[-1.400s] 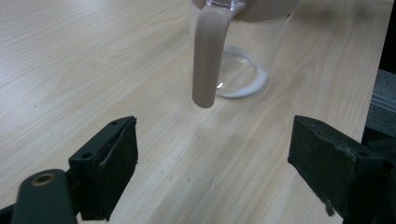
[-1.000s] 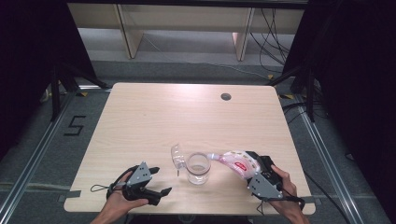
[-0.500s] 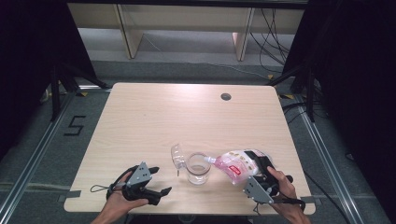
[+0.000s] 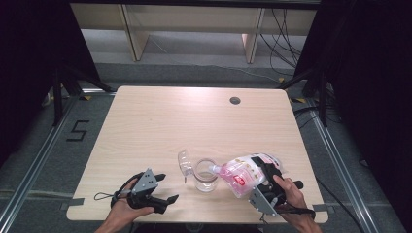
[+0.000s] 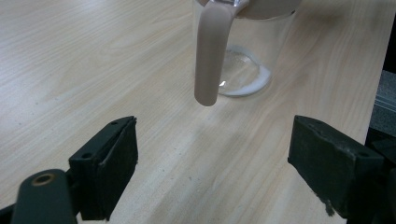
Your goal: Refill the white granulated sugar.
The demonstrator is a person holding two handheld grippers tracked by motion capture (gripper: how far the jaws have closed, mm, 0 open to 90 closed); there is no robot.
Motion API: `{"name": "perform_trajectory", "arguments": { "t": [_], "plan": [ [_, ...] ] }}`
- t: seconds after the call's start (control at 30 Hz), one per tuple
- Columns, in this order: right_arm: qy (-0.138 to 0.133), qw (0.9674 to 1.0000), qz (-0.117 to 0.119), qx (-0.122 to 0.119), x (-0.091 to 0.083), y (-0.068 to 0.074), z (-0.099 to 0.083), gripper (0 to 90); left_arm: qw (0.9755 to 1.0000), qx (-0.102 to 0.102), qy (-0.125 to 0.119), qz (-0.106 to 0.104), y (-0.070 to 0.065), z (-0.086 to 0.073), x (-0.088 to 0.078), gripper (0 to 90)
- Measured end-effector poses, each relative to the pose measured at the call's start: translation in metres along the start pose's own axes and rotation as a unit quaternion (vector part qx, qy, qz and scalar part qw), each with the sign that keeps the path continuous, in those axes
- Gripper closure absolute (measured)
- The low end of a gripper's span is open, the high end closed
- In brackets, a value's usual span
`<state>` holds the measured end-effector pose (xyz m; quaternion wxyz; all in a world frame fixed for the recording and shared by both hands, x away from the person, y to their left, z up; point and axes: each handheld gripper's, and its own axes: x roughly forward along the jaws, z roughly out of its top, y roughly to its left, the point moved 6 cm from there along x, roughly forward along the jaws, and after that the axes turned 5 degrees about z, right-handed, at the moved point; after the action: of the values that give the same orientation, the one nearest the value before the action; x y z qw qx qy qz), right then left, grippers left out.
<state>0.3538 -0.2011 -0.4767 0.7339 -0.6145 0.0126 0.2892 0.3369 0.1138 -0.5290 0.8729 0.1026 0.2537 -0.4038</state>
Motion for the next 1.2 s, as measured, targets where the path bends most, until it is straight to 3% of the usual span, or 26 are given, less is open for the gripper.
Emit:
{"name": "perform_trajectory", "arguments": {
  "t": [0.03, 0.07, 0.1, 0.17, 0.2, 0.23, 0.27, 0.3, 0.33, 0.37, 0.4, 0.47, 0.53, 0.57, 0.63, 0.7, 0.73, 0.77, 0.83, 0.87, 1.0, 1.07, 1.17, 1.2],
  "plan": [
    [0.004, 0.9993, 0.004, 0.037, 0.000, 0.005, -0.002, 39.4, 1.0000, 0.002, 0.001, 0.000, 0.000, 0.000, 0.000, 15.4],
    [0.011, 0.9995, 0.000, 0.029, 0.000, 0.004, -0.003, 39.4, 1.0000, 0.003, 0.002, 0.000, 0.001, 0.000, 0.000, 15.4],
    [0.010, 0.9999, 0.001, 0.001, 0.000, 0.000, -0.002, 39.4, 1.0000, 0.006, 0.003, 0.002, 0.002, 0.000, -0.001, 15.4],
    [0.012, 0.9999, 0.004, -0.005, 0.001, 0.000, -0.002, 39.5, 1.0000, 0.005, 0.006, 0.000, 0.002, -0.001, -0.001, 15.4],
    [0.019, 0.9996, 0.007, 0.021, 0.001, 0.004, -0.004, 39.5, 1.0000, 0.002, 0.001, -0.001, 0.001, 0.000, 0.000, 15.4],
    [0.021, 0.9996, 0.009, 0.014, 0.001, 0.004, -0.004, 39.5, 1.0000, 0.002, 0.003, -0.003, 0.001, 0.000, 0.000, 15.4],
    [0.020, 0.9996, 0.001, -0.018, 0.001, 0.000, -0.003, 39.5, 1.0000, 0.003, -0.002, -0.002, 0.000, 0.000, 0.000, 15.4],
    [0.030, 0.9995, 0.001, 0.014, 0.000, 0.006, -0.004, 39.6, 1.0000, 0.008, -0.003, -0.003, 0.000, 0.000, 0.000, 15.4],
    [0.026, 0.9992, -0.001, -0.029, 0.001, 0.001, -0.002, 39.6, 0.9999, 0.016, -0.001, -0.003, 0.002, 0.000, 0.000, 15.4],
    [0.028, 0.9996, -0.003, -0.009, 0.000, 0.003, -0.003, 39.6, 0.9999, 0.017, 0.000, -0.002, 0.002, 0.000, 0.000, 15.4],
    [0.025, 0.9996, -0.001, -0.010, 0.000, 0.003, -0.002, 39.7, 1.0000, 0.002, 0.002, 0.001, 0.001, -0.001, 0.000, 15.4],
    [0.025, 0.9991, -0.010, -0.034, 0.000, -0.001, 0.000, 39.7, 1.0000, 0.002, 0.002, 0.000, 0.001, 0.000, 0.000, 15.4],
    [0.025, 0.9994, -0.010, -0.023, 0.001, 0.001, 0.000, 39.8, 1.0000, 0.002, 0.002, 0.000, 0.001, 0.000, 0.000, 15.4],
    [0.025, 0.9992, -0.011, -0.028, 0.001, 0.000, 0.000, 39.8, 1.0000, 0.002, 0.001, 0.001, 0.001, -0.001, 0.000, 15.4],
    [0.027, 0.9978, -0.014, -0.059, 0.002, -0.004, 0.003, 39.9, 1.0000, 0.003, 0.002, -0.001, 0.000, -0.001, 0.001, 15.4],
    [0.027, 0.9974, -0.021, -0.064, 0.003, -0.005, 0.003, 39.9, 1.0000, 0.005, 0.002, -0.001, 0.001, -0.001, 0.000, 15.4],
    [0.026, 0.9988, -0.016, -0.039, 0.004, -0.002, 0.002, 40.0, 1.0000, 0.001, 0.002, -0.001, 0.000, -0.001, 0.000, 15.4],
    [0.025, 0.9990, -0.015, -0.035, 0.005, -0.002, 0.002, 40.0, 1.0000, 0.001, 0.003, 0.000, 0.000, -0.001, 0.001, 15.4],
    [0.024, 0.9982, -0.019, -0.052, 0.006, -0.005, 0.002, 40.0, 1.0000, 0.003, 0.006, 0.003, 0.001, -0.001, 0.000, 15.4],
    [0.022, 0.9985, -0.020, -0.047, 0.007, -0.004, 0.001, 40.1, 1.0000, 0.001, 0.005, 0.003, 0.001, -0.001, 0.001, 15.4],
    [0.021, 0.9972, -0.019, -0.069, 0.012, -0.008, -0.001, 40.1, 1.0000, 0.004, 0.005, 0.004, 0.001, -0.002, 0.001, 15.4],
    [0.023, 0.9974, -0.023, -0.064, 0.011, -0.007, -0.002, 40.2, 1.0000, -0.001, 0.002, 0.003, 0.000, -0.002, 0.002, 15.4],
    [0.024, 0.9955, -0.026, -0.088, 0.012, -0.010, -0.002, 40.3, 1.0000, 0.006, 0.007, 0.000, 0.001, -0.002, 0.002, 15.4],
    [0.019, 0.9931, -0.027, -0.113, 0.014, -0.014, -0.001, 40.3, 1.0000, 0.005, 0.007, 0.000, 0.001, -0.002, 0.002, 15.4]
  ]
}}
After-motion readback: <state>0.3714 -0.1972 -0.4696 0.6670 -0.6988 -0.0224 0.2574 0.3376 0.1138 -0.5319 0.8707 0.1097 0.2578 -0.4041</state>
